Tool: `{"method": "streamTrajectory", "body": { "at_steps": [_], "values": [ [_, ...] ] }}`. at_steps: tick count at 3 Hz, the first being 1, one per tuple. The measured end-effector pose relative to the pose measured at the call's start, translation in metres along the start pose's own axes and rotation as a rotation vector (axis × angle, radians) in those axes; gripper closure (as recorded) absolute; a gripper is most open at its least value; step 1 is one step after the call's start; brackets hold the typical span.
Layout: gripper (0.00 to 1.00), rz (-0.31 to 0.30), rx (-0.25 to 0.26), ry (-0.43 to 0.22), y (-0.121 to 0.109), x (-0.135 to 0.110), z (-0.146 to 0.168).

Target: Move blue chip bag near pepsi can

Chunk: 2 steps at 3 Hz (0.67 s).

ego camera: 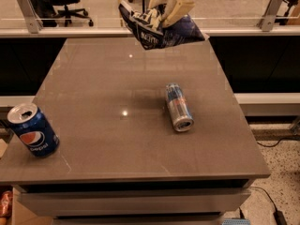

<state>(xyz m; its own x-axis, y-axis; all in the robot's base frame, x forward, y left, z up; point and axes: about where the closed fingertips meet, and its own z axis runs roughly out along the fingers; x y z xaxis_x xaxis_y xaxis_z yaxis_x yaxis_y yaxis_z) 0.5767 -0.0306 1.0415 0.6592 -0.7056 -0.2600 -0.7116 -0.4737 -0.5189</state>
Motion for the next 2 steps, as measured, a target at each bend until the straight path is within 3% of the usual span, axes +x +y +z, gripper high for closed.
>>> {"method": "streamTrajectory", "body": {
  "at_steps": [1, 2],
  "values": [
    [1.0, -0.089, -0.021, -0.027, -0.008, -0.012, 0.011],
    [1.0, -0.26, -0.07, -0.079, -0.022, -0.036, 0.034]
  ]
}}
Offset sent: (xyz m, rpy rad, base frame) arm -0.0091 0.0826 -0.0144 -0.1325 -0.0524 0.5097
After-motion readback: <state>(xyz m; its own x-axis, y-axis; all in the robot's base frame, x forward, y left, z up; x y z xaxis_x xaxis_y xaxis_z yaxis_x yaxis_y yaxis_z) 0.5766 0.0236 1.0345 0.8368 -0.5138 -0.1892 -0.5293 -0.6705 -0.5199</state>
